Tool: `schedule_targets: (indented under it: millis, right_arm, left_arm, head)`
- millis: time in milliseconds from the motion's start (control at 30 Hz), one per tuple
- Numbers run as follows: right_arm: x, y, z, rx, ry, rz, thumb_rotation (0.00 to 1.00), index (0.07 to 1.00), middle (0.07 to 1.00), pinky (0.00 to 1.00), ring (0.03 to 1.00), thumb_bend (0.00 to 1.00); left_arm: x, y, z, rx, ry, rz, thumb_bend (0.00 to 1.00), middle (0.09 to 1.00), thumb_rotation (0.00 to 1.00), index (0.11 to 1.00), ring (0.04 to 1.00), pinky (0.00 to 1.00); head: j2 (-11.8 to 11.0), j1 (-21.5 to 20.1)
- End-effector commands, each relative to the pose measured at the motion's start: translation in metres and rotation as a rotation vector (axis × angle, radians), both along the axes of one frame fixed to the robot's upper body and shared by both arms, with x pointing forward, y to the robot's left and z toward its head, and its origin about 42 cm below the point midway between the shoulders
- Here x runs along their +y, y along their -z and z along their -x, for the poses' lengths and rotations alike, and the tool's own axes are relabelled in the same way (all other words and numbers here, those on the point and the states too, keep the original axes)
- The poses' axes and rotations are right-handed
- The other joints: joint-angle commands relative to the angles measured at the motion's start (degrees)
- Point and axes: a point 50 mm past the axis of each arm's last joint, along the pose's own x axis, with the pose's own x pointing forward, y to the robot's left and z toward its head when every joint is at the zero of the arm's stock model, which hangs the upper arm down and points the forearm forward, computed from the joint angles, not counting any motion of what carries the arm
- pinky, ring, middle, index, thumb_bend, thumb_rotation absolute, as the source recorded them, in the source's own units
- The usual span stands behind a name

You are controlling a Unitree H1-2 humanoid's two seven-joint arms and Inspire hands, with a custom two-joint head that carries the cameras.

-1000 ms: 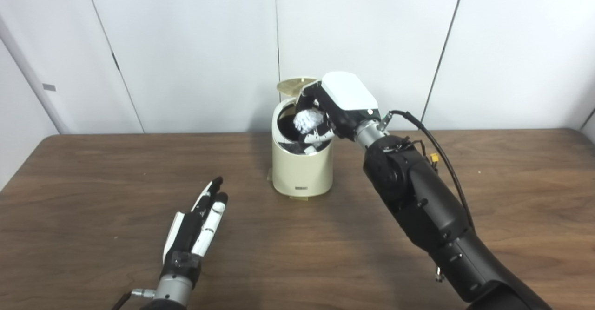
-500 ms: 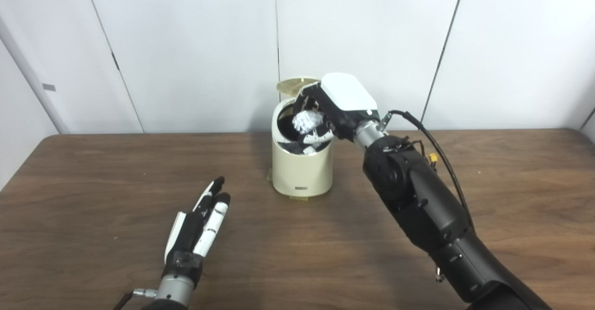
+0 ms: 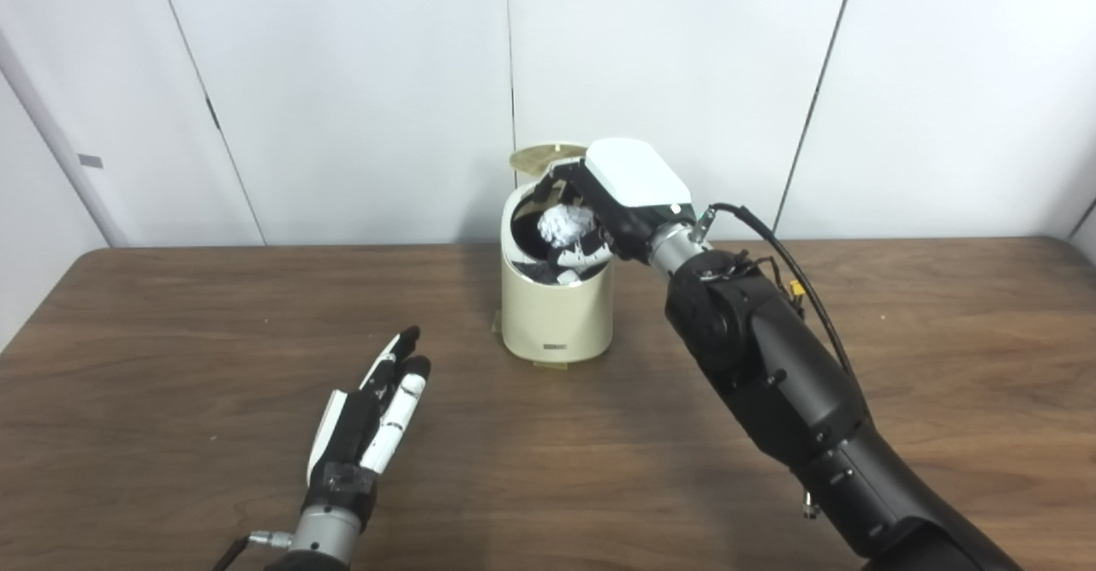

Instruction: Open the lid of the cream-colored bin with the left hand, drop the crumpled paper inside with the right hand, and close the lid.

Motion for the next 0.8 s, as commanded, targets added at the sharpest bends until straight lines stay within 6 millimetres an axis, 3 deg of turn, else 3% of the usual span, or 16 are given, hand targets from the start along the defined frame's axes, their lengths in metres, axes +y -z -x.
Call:
schedule_targets:
  millis: [0, 267, 567, 733, 767]
  right_arm:
    - [0.0004, -0.0151, -0.0023, -0.021, -0.016, -0.001, 0.09, 0.642, 0.579, 0.4, 0.477, 0.87]
    - [0.0007, -0.0151, -0.0003, -0.033, -0.021, 0.006, 0.15, 0.662, 0.634, 0.42, 0.522, 0.86]
    - [-0.0007, -0.0133, -0.0005, -0.046, -0.017, 0.014, 0.23, 0.706, 0.603, 0.35, 0.475, 0.86]
    - [-0.0003, -0.0123, -0.0005, -0.047, -0.017, 0.017, 0.18, 0.704, 0.474, 0.25, 0.343, 0.86]
    - [-0.0002, -0.012, -0.0004, -0.043, -0.017, 0.017, 0.18, 0.703, 0.488, 0.26, 0.355, 0.86]
  left_arm:
    - [-0.0039, -0.017, -0.0096, -0.097, 0.008, -0.005, 0.6, 0.984, 0.82, 0.988, 0.973, 0.94]
    - [-0.0044, -0.0177, -0.0101, -0.101, 0.009, 0.0, 0.6, 0.98, 0.82, 0.988, 0.975, 0.94]
    - [-0.0067, -0.017, -0.0121, -0.096, 0.007, 0.015, 0.61, 0.981, 0.81, 0.985, 0.973, 0.95]
    - [-0.0071, -0.0173, -0.0125, -0.101, 0.01, 0.012, 0.61, 0.981, 0.81, 0.986, 0.975, 0.95]
    - [-0.0069, -0.0174, -0.0126, -0.102, 0.012, 0.016, 0.61, 0.983, 0.8, 0.988, 0.977, 0.95]
  head:
    - [0.1, 0.0]
    - [0.3, 0.1]
    - [0.1, 0.0]
    - [0.2, 0.1]
    - [0.2, 0.1]
